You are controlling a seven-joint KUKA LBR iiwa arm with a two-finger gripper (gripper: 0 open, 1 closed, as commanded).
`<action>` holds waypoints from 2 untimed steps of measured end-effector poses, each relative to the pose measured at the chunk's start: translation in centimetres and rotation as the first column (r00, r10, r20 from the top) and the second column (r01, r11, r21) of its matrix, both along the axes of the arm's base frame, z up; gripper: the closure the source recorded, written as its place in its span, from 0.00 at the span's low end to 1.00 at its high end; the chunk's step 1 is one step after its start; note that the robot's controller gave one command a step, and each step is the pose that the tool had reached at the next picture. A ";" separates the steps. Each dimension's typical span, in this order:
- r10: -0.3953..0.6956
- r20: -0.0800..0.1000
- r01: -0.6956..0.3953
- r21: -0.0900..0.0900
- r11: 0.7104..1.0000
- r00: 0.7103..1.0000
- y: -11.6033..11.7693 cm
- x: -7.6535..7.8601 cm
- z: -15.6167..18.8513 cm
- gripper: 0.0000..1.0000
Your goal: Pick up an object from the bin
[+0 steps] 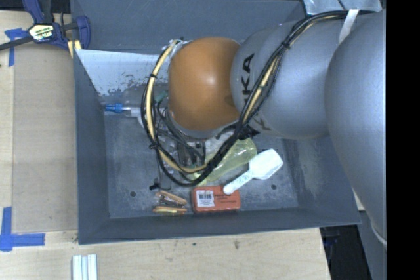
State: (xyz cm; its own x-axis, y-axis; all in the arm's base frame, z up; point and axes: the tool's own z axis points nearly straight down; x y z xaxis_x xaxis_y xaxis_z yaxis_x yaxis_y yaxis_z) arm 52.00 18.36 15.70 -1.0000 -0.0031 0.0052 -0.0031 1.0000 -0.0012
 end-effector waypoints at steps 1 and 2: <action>-0.003 0.007 0.003 0.003 1.000 1.000 -0.1 0.2 0.5 0.00; 0.006 0.011 -0.006 0.004 1.000 1.000 -3.4 -1.8 -3.9 0.00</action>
Offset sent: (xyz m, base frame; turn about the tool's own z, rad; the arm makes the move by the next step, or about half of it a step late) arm -0.0267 -0.0466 -0.0561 -0.0056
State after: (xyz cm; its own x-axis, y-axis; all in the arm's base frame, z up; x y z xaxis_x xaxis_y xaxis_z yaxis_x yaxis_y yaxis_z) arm 50.15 14.98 11.76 -0.9999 -0.0090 -0.0056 -0.0090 1.0000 0.0023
